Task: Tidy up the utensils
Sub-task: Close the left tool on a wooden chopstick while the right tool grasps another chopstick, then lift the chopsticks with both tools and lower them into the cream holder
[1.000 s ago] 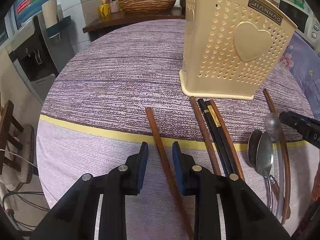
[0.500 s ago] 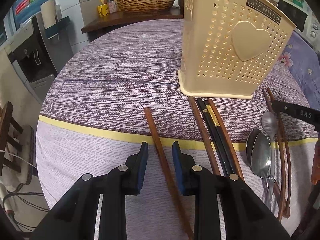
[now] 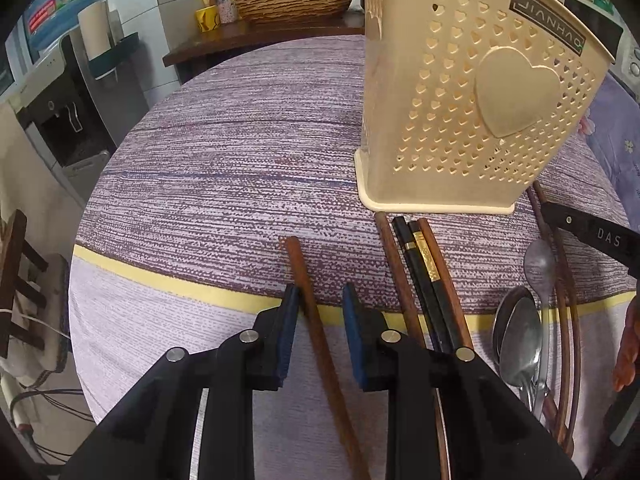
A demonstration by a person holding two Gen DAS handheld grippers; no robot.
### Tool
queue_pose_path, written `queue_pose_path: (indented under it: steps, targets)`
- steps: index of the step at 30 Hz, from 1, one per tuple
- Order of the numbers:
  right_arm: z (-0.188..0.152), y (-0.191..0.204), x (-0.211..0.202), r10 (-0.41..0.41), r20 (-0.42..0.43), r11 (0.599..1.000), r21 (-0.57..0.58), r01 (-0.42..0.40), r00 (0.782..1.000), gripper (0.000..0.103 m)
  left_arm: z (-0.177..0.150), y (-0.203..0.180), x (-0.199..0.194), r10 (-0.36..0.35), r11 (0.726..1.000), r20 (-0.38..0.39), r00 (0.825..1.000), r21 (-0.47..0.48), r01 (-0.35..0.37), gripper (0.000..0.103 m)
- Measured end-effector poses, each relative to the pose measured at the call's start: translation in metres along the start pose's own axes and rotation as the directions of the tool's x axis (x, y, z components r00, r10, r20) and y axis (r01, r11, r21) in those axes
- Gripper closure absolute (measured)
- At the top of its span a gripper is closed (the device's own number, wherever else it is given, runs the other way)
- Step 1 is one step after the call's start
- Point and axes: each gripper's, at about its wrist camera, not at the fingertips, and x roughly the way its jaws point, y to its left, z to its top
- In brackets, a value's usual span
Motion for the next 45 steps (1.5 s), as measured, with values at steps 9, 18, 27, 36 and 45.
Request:
queue_pose_path:
  steps: [9, 18, 27, 36, 45]
  targets:
    - [0.001, -0.006, -0.001, 0.046, 0.001, 0.999, 0.029, -0.046, 0.999, 0.095, 0.003, -0.001, 0.002, 0.013, 1.000, 0.009, 1.000, -0.017, -0.013, 0.093]
    - [0.001, -0.016, -0.017, 0.132, 0.069, 0.990, 0.050, -0.135, 0.989, 0.095, 0.009, 0.004, -0.001, -0.016, 0.999, 0.043, 0.999, -0.046, 0.018, 0.095]
    - [0.009, -0.018, -0.102, 0.184, 0.284, 0.983, -0.069, -0.171, 0.941, 0.095, 0.027, 0.020, -0.075, -0.065, 0.993, 0.269, 0.961, -0.080, 0.090, 0.095]
    - [0.011, -0.019, -0.182, 0.231, 0.431, 0.970, -0.171, -0.172, 0.872, 0.096, 0.034, 0.036, -0.144, -0.089, 0.984, 0.436, 0.896, -0.101, 0.147, 0.095]
    - [0.007, -0.024, -0.191, 0.250, 0.425, 0.966, -0.164, -0.197, 0.870, 0.096, 0.030, 0.040, -0.153, -0.110, 0.977, 0.474, 0.874, -0.108, 0.182, 0.095]
